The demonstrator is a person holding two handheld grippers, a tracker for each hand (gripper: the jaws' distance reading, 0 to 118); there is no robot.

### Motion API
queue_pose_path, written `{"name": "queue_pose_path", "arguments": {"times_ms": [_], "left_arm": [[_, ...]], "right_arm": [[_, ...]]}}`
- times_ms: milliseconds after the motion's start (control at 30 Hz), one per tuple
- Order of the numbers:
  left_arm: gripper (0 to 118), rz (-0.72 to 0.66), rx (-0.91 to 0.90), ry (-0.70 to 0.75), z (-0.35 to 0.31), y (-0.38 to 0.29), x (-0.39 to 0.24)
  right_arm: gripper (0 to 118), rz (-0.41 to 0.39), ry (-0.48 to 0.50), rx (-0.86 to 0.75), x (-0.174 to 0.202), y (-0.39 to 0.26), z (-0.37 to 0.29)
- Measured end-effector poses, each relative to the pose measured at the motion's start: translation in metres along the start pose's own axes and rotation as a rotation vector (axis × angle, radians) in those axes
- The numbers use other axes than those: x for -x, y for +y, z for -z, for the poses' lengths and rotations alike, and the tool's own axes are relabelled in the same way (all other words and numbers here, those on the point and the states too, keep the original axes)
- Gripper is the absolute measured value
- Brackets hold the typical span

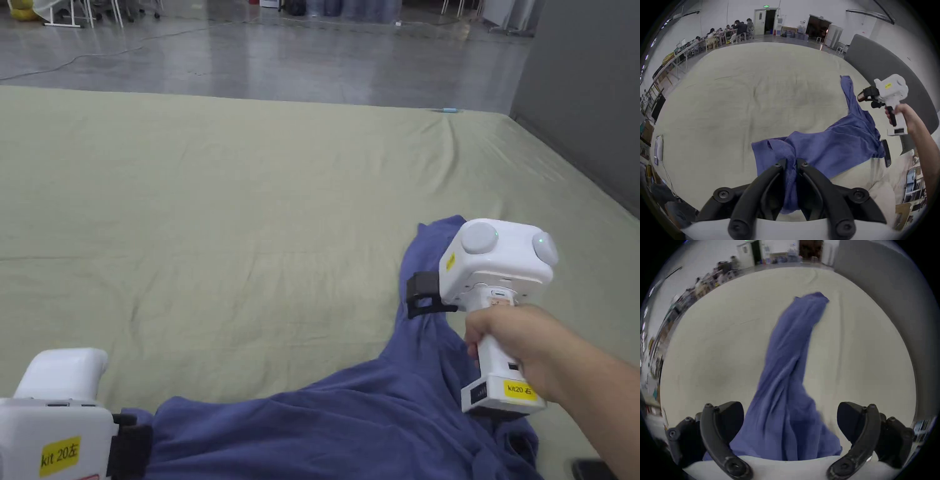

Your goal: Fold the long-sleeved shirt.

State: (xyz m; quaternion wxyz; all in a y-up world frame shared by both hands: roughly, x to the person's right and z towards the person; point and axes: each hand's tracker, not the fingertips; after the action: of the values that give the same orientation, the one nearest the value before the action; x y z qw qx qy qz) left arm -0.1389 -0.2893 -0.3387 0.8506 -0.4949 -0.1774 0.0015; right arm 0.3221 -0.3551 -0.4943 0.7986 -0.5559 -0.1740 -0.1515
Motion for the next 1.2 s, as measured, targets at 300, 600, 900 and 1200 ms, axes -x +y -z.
{"name": "queue_pose_path", "arguments": {"times_ms": [300,600,900,1200], "left_arm": [[5,-0.025,0.026,0.011,0.005,0.001,0.013],[5,-0.040,-0.103,-0.060,-0.045,0.088,0.024],[5,-0.054,-0.318,-0.001,-0.092,0.261,0.043],[5,-0.090,-0.452,0.081,-0.094,0.384,0.023]], "right_arm": [[5,-0.166,-0.018,-0.060,0.025,-0.005,-0.011],[5,-0.380,0.088,-0.376,0.014,0.001,-0.214],[5,-0.363,-0.037,-0.629,0.033,0.095,-0.364],[5,-0.240,-0.109,-0.685,0.067,0.180,-0.383]]}}
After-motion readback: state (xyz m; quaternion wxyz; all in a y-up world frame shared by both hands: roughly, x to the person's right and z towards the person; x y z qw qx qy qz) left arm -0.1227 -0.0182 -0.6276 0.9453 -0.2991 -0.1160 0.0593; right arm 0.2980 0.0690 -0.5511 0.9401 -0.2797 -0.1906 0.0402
